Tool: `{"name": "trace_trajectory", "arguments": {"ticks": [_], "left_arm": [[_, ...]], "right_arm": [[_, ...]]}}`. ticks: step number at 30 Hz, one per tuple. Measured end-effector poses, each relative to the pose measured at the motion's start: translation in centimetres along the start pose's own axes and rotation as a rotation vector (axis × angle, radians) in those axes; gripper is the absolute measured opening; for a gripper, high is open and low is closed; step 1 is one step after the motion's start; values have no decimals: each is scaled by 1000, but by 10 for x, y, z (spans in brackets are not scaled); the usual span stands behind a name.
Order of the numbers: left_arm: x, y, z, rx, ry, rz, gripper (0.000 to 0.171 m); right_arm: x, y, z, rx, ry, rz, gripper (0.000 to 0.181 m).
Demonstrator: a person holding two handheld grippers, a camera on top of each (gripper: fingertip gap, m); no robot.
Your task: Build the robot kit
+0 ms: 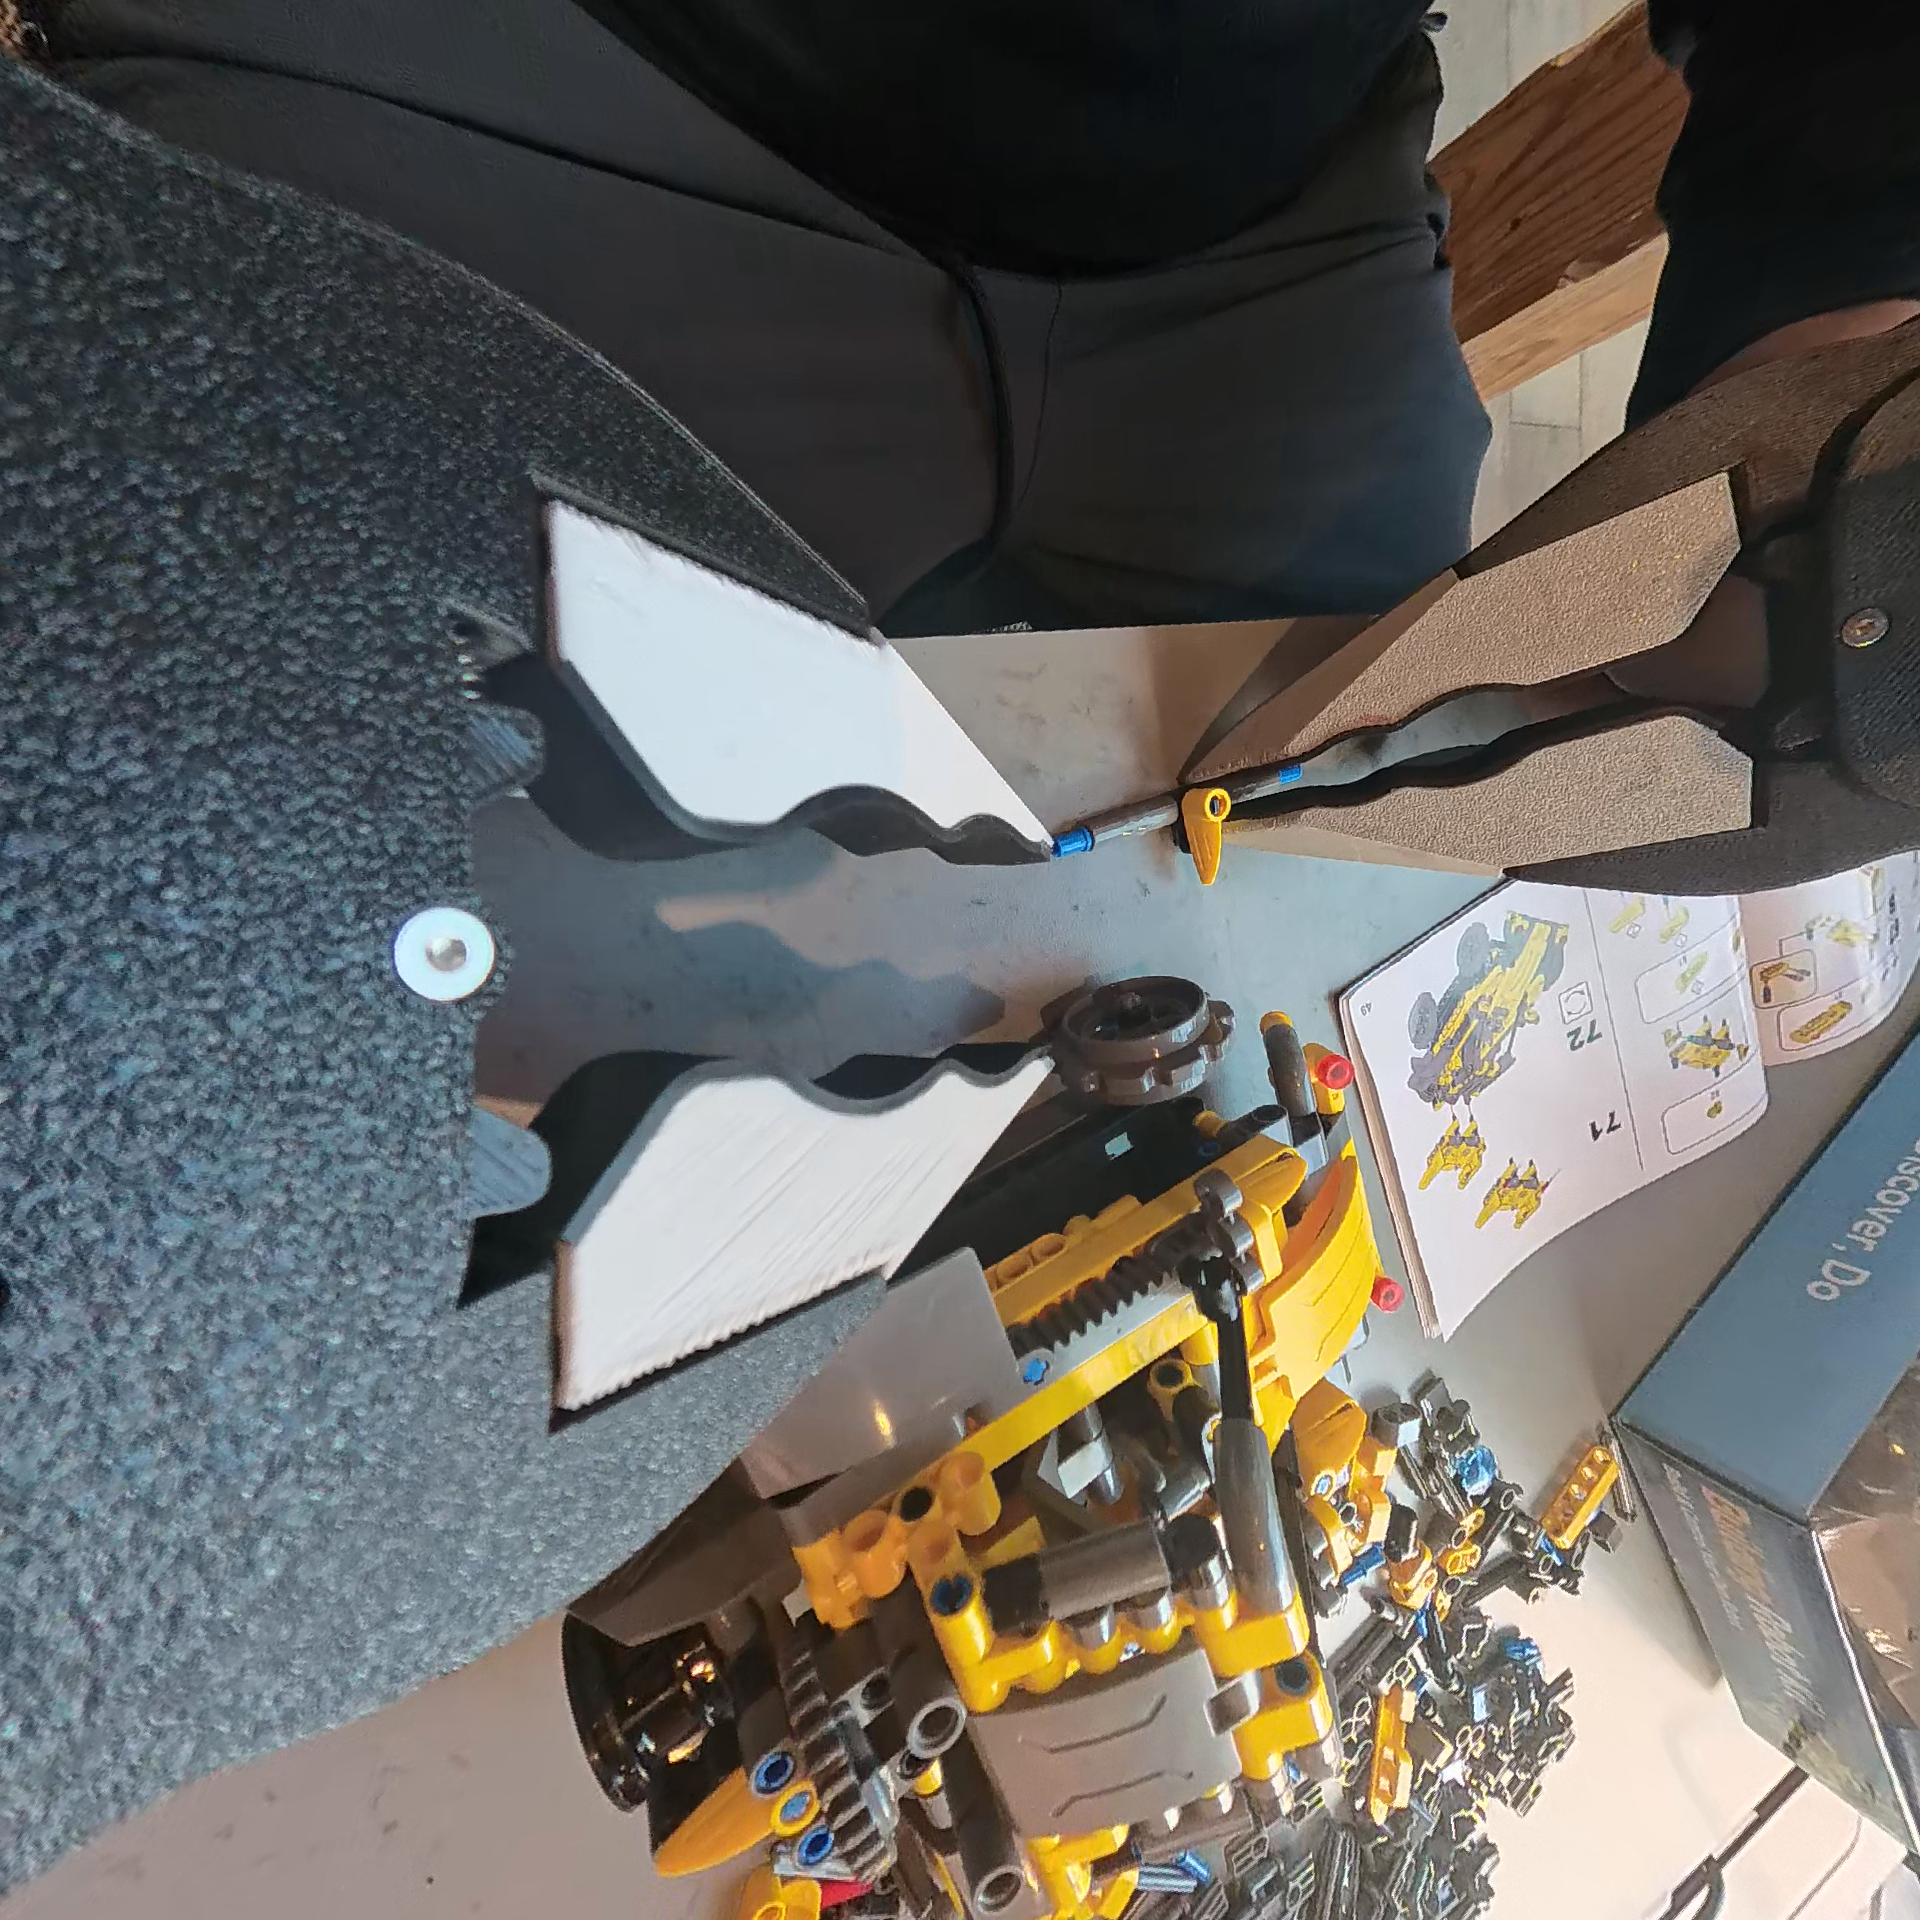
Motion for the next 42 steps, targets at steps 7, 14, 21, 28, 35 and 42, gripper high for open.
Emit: {"name": "trace_trajectory", "arguments": {"ticks": [7,14,21,28,35,42], "left_arm": [[-1,0,0,-1,10,-4,3],[-1,-1,-1,-1,19,-11,3],[-4,-2,-2,-3,16,-62,3],[-11,-2,0,-9,71,-94,21],[-8,8,11,-7,50,-77,21],[-9,8,10,-6,93,-64,21]], "right_arm": [[1,0,-1,6,-1,7,32],[9,2,-7,41,-37,59,29],[25,1,-29,136,-96,122,16],[27,1,-31,157,-149,84,4],[27,3,-22,131,-168,67,4],[21,16,-4,144,-138,59,4]]}}
Point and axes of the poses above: each gripper's, where its closed fingertips meet, z back along the fingers, y out of its underside, x = y × z across the jaws, the point moved 5 cm from there along z, back along the fingers, and after that the axes turned 4 degrees about -z, right-handed, at the moved point
